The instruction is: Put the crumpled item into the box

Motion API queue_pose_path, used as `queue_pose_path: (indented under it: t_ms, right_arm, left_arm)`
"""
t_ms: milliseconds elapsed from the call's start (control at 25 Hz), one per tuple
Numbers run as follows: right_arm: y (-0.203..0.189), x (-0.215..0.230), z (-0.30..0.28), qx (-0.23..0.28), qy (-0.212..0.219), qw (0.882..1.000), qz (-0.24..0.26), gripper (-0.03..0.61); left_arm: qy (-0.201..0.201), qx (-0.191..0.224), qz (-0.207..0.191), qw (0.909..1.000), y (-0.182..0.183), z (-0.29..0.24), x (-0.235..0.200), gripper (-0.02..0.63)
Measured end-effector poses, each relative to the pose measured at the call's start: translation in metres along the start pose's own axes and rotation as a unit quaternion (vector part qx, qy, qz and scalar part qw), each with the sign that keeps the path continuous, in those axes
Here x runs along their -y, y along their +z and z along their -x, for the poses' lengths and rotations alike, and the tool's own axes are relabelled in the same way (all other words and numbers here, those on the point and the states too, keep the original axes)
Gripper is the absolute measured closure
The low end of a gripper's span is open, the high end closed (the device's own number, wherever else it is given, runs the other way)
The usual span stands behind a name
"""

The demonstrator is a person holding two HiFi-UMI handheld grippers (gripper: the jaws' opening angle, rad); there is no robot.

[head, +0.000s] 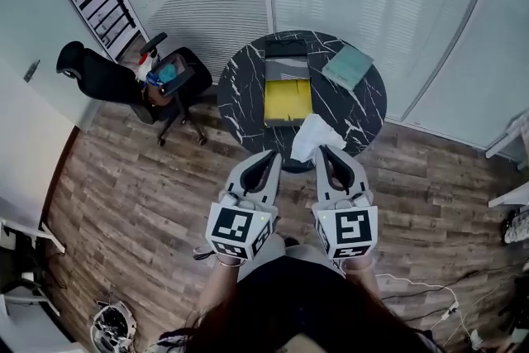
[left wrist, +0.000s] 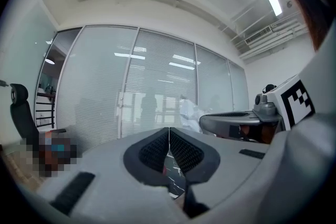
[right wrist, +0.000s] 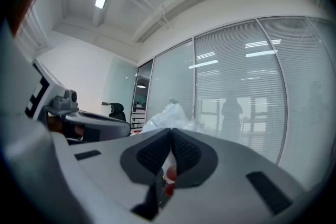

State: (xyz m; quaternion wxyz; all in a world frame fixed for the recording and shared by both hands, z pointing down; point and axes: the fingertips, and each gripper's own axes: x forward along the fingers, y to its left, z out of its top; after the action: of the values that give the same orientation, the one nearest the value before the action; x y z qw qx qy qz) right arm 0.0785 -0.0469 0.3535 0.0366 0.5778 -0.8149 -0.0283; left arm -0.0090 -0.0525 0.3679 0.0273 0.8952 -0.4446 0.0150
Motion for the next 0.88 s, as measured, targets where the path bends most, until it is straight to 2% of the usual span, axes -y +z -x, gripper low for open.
queue_pose_path:
  t_ms: [240, 880]
  right_arm:
    - [-0.004, 0.001, -0.012, 0.0, 0.007, 1.0, 0.0, 0.552]
    - [-0.013, 0.018, -0.08, -0.017, 0.004, 1.0, -0.007, 0.553]
  left_arm:
    - [0.01, -0.005, -0.001, 0.9999, -0.003, -0.006, -0.01, 0.586]
    - [0.007, -0.017, 0.009, 0.9998, -0.006, -0.057, -0.06, 0.586]
